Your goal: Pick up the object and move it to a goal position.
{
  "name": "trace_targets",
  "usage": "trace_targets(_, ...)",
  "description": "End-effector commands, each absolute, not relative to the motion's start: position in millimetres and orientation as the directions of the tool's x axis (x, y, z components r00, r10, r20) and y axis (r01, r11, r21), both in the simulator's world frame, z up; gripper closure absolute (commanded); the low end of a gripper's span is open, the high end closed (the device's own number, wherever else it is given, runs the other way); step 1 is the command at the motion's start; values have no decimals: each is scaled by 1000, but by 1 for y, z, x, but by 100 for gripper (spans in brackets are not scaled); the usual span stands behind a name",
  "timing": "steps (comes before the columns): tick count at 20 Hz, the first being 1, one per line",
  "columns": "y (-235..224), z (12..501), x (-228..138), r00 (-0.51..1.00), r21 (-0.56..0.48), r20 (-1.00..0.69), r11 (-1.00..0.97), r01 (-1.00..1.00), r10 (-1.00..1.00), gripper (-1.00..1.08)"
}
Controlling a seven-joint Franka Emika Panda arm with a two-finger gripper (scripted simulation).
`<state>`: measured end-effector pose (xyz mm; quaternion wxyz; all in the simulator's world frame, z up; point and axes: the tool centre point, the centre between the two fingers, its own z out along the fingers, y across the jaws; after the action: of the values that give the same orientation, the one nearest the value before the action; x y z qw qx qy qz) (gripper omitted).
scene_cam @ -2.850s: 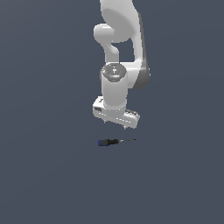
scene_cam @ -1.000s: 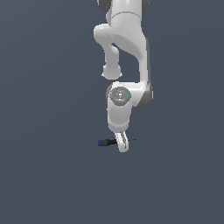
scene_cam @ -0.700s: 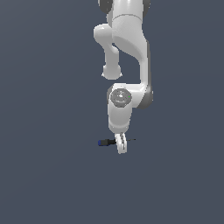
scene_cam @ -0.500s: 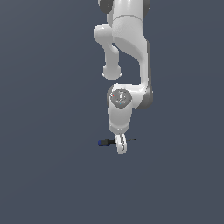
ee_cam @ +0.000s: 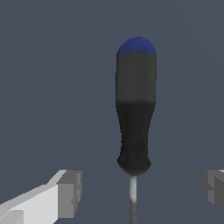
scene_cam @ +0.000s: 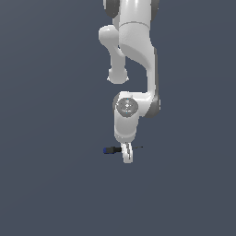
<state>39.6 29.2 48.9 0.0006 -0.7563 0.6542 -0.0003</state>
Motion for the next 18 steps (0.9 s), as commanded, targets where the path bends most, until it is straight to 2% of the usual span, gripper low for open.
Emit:
trace_targets(1,29,35,39,143,0,0,-143,-990,-990,-92)
trace_targets(9,29,15,40,141,0,0,-141,-990,-990,-92)
trace_targets(10,29,15,40,141,0,0,-141,-990,-990,108)
trace_targets(18,29,15,40,141,0,0,-141,-990,-990,108)
